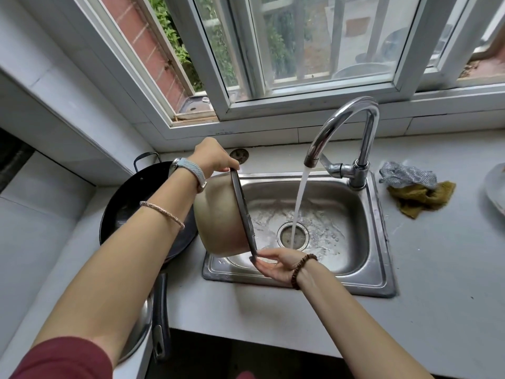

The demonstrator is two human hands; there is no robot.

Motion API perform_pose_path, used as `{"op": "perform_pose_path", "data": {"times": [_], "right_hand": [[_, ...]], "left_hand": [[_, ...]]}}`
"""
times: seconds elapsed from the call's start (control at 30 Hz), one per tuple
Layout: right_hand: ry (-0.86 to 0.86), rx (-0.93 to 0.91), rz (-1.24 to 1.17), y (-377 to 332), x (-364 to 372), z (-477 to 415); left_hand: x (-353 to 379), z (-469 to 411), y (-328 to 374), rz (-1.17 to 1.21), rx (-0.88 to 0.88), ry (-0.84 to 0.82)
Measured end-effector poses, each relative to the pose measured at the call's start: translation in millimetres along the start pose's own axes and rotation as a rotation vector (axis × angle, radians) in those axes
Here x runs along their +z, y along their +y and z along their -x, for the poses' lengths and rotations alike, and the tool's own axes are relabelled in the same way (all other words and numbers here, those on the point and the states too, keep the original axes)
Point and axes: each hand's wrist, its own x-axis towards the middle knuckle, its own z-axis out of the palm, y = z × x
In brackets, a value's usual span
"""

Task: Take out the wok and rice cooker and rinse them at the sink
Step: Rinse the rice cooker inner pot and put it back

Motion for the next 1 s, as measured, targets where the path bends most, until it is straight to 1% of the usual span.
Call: {"op": "perform_pose_path", "data": {"times": [0.27, 0.6, 0.77, 0.83, 0.9, 1.0], "right_hand": [[-0.054, 0.056, -0.034, 7.7, 17.4, -0.6], [-0.156, 0.115, -0.083, 21.0, 43.6, 0.2], [-0.156, 0.111, -0.075, 26.3, 48.3, 7.8], [-0.136, 0.093, -0.052, 26.3, 45.3, 8.4], [-0.110, 0.033, -0.033, 24.6, 40.5, 9.3], [-0.091, -0.130, 0.029, 22.1, 30.0, 17.9]], "left_hand": [[-15.1, 8.1, 10.3, -0.051, 0.027, 0.033], [-35.9, 31.3, 18.1, -0.130, 0.114, 0.089], [-40.3, 36.8, 14.8, -0.115, 0.112, 0.101], [-41.7, 38.7, 10.8, -0.107, 0.110, 0.105], [-43.0, 39.3, 2.0, -0.088, 0.102, 0.129], [-41.7, 41.0, -20.4, -0.069, 0.107, 0.181]]}}
